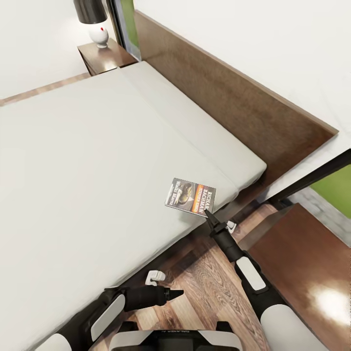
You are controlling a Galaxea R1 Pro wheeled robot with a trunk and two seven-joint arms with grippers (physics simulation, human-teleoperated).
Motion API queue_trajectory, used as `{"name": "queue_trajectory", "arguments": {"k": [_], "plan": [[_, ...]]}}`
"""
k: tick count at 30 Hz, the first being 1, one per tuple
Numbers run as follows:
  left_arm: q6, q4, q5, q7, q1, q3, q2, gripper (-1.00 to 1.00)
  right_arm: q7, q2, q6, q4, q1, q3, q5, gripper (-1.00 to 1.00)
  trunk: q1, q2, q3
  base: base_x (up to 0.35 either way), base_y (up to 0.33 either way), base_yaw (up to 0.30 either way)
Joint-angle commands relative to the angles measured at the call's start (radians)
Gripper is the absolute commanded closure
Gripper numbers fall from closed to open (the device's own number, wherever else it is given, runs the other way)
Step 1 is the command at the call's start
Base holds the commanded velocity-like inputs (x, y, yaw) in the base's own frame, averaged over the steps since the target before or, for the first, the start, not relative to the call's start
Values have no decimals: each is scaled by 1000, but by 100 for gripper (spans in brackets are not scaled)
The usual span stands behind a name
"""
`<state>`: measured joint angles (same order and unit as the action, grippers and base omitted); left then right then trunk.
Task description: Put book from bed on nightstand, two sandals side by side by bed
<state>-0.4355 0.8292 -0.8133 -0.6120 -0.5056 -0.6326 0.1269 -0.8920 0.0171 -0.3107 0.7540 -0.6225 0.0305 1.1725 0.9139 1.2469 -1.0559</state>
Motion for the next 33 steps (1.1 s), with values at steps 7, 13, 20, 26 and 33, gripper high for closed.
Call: {"name": "queue_trajectory", "arguments": {"k": [7,13,20,26,33], "plan": [[-8,0,-10,0,-1,0,7,-100,3,-3,-130,20,0,27,4,100,-27,-49,22,0,0,0],[-8,-1,-9,-110,-1,5,39,-100,2,-147,-318,86,1,68,-161,100,-50,-91,40,0,0,0],[-8,-7,-10,-176,-1,21,76,-100,-5,-377,-379,97,4,71,-242,100,-77,-140,62,0,0,0],[-8,-7,-12,-185,-1,38,87,-100,-6,-452,-422,89,23,71,-253,100,-100,-182,81,0,0,0],[-9,-10,-13,-323,-1,61,121,-100,-5,-459,-424,46,30,71,-262,100,-127,-231,103,0,0,0]]}}
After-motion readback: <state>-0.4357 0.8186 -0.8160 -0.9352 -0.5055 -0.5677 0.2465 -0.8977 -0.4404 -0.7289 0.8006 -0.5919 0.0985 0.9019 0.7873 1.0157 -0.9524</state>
